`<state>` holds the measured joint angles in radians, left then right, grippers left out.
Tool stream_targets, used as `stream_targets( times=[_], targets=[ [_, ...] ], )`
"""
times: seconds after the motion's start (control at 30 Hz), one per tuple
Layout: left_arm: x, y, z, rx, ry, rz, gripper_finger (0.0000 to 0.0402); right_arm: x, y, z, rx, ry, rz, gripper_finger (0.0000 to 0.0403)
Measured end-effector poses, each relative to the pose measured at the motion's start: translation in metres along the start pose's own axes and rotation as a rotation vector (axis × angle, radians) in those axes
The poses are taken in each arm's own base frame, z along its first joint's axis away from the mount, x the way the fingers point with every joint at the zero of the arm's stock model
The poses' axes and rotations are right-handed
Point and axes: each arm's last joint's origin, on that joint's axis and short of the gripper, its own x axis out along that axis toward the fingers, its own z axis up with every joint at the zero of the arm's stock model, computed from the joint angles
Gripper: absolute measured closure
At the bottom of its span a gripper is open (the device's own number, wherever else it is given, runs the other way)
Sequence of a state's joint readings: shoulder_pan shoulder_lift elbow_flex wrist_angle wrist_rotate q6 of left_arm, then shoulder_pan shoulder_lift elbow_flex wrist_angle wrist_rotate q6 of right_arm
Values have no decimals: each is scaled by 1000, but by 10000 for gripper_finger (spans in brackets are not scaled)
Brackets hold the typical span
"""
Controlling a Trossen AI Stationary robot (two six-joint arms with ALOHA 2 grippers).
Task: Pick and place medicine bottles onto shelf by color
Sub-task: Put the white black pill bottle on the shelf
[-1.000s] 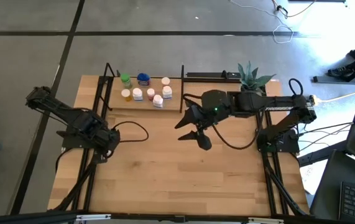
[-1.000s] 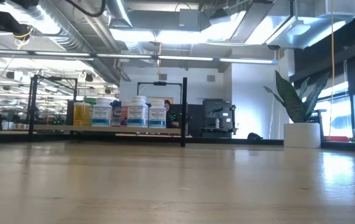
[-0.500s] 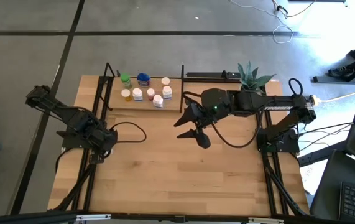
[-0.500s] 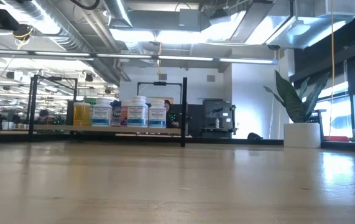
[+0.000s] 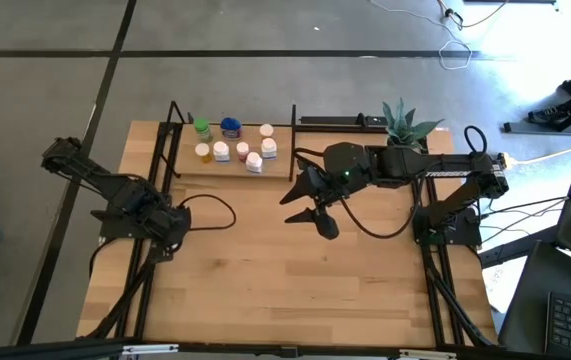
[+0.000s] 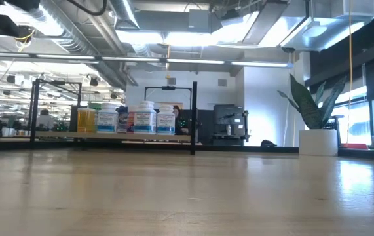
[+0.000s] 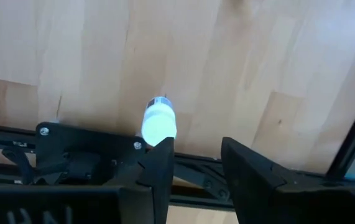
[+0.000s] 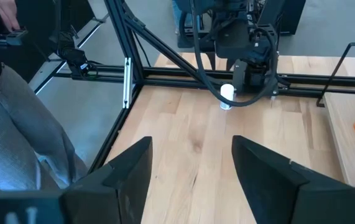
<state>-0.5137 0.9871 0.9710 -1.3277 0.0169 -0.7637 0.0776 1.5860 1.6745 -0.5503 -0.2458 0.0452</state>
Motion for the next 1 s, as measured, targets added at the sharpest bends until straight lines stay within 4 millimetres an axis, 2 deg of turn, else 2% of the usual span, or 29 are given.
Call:
stream_targets(
  times=[0.83, 1.0],
  targets=[
    [0, 1, 0, -11, -13, 29, 272, 0, 0, 0, 0, 1, 0, 180],
    [0, 2, -1, 38, -6, 35, 240, 0, 0, 0, 0, 1, 0, 180]
  ],
)
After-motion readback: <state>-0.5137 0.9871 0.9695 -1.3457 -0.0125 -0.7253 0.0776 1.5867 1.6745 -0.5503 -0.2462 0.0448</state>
